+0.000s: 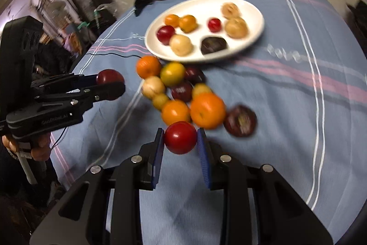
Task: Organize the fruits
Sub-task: 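Carry the plum and red tomato in both tools over the plate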
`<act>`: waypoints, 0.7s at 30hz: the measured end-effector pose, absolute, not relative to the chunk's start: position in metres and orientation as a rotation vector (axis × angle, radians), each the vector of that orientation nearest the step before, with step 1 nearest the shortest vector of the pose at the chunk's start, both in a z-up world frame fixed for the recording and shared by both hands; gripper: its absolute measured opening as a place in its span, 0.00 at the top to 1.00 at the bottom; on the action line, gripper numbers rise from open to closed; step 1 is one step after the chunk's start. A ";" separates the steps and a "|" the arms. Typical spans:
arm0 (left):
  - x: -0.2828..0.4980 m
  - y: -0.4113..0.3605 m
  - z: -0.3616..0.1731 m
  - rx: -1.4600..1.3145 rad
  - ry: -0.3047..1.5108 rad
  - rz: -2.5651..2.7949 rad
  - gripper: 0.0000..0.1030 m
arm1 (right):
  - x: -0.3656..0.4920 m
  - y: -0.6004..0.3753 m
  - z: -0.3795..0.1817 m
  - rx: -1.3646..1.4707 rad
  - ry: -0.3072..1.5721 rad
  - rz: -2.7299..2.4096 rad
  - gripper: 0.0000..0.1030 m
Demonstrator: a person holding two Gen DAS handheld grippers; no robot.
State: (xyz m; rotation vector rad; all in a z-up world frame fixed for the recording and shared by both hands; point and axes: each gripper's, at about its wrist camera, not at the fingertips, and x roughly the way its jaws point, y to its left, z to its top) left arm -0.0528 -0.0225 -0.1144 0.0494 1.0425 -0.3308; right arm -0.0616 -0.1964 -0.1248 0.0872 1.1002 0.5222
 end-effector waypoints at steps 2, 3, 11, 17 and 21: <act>-0.057 -0.043 -0.118 0.084 1.058 -0.370 0.61 | -0.069 -0.203 -0.128 0.104 1.104 0.504 0.72; -0.057 -0.048 -0.119 0.094 1.062 -0.381 0.61 | -0.072 -0.207 -0.129 0.112 1.105 0.493 0.72; -0.055 -0.070 -0.114 0.125 1.059 -0.396 0.61 | -0.071 -0.218 -0.121 0.134 1.075 0.479 0.72; -0.047 -0.060 -0.111 0.111 1.061 -0.351 0.61 | -0.064 -0.211 -0.123 0.130 1.082 0.516 0.71; -0.041 -0.054 -0.111 0.099 1.067 -0.327 0.61 | -0.056 -0.204 -0.122 0.122 1.088 0.544 0.71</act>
